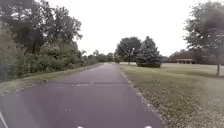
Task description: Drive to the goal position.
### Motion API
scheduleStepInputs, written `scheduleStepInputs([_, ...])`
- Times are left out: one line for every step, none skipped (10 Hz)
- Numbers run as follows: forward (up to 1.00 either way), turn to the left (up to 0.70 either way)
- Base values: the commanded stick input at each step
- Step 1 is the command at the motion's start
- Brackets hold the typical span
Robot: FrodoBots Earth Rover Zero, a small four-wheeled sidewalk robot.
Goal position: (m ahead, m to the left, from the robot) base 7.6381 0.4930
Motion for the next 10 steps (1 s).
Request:
scheduleStepInputs([0.03, 0.0])
scheduleStepInputs([0.04, 0.0])
scheduleStepInputs([0.04, 0.0])
scheduleStepInputs([0.04, 0.0])
scheduleStepInputs([0.05, 0.0])
scheduleStepInputs([0.05, 0.0])
scheduleStepInputs([0.05, 0.0])
scheduleStepInputs([0.6, 0.0])
scheduleStepInputs([0.7, 0.0])
scheduleStepInputs([0.7, 0.0])
